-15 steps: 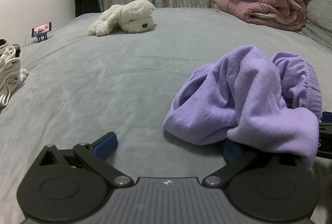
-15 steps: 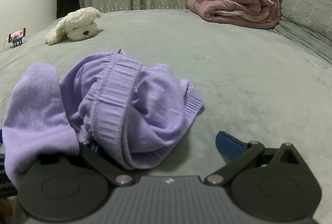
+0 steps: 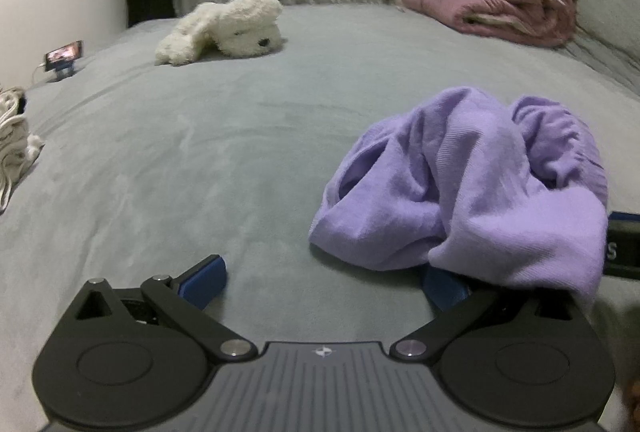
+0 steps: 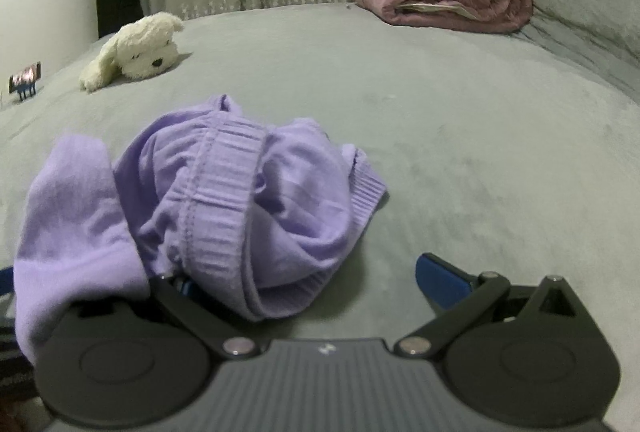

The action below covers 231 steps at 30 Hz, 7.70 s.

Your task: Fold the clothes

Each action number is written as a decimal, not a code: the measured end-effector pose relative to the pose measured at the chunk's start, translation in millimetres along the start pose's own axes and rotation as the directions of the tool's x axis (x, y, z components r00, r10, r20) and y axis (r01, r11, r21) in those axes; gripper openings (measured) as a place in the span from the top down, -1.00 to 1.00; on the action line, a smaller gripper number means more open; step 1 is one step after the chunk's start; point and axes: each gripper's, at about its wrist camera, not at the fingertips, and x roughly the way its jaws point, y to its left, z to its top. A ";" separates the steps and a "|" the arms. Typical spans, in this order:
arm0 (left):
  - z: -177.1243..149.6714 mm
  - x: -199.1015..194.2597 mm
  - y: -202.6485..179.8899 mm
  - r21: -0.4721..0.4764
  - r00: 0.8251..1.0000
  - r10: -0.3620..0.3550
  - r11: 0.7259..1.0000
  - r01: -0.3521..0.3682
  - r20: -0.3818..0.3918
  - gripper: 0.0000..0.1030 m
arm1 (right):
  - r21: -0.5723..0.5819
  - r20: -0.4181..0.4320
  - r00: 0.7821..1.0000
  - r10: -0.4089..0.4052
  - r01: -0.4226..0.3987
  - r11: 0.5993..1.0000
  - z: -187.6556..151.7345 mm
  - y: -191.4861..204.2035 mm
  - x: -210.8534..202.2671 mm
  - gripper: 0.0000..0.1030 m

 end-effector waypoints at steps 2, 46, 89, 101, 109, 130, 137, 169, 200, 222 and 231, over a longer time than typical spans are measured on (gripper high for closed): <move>5.8 -2.2 4.4 0.016 0.999 -0.016 1.000 0.017 -0.037 -1.00 | -0.015 -0.037 0.999 0.009 -0.010 1.000 4.1 2.2 -0.3 -1.00; 36.2 -56.1 -83.1 0.395 0.951 -0.271 0.898 0.193 0.151 -1.00 | 0.259 -0.020 0.978 0.209 -0.196 0.946 40.1 -80.1 -52.3 -0.99; 91.4 -44.4 180.6 -0.356 0.981 0.180 0.924 -0.143 0.073 0.55 | 0.099 -0.074 0.958 0.277 -0.270 0.958 24.5 -37.8 -39.9 -0.64; 83.7 -43.1 188.4 -0.387 0.991 0.115 0.919 -0.078 0.073 0.55 | -0.137 -0.113 0.906 0.409 -0.422 0.896 7.2 36.6 -25.8 -0.81; 85.2 -55.0 204.1 -0.443 0.985 0.122 0.895 -0.056 0.122 0.56 | -0.430 0.089 0.950 0.300 -0.235 0.872 15.0 62.3 -55.3 0.71; 81.7 -33.2 183.0 -0.420 1.000 0.017 0.907 -0.007 0.021 0.51 | -0.429 0.174 0.976 0.134 -0.048 0.902 45.6 -17.4 -70.3 -0.28; 78.8 -37.6 201.9 -0.486 0.998 0.066 0.872 -0.055 0.007 0.27 | -0.320 0.084 0.970 0.228 -0.190 0.928 68.5 -17.5 -43.2 -0.24; 42.3 -12.6 60.6 0.332 0.981 -0.138 0.927 0.177 -0.139 0.86 | -0.186 -0.027 0.940 0.341 -0.340 0.922 88.1 -32.7 -15.1 0.36; 132.6 8.8 256.3 -0.552 0.961 0.140 0.834 0.015 0.238 0.89 | -0.268 -0.042 0.967 0.250 -0.252 0.930 93.4 -43.7 19.1 0.23; 139.4 26.0 261.8 -0.566 0.951 0.216 0.823 -0.055 0.221 0.91 | -0.457 -0.201 0.926 0.319 -0.376 0.806 105.4 -33.2 86.3 0.69; 135.0 26.2 270.5 -0.643 0.932 0.249 0.765 -0.023 0.263 0.91 | -0.542 0.212 0.965 0.157 -0.018 0.840 133.3 -11.3 34.4 0.91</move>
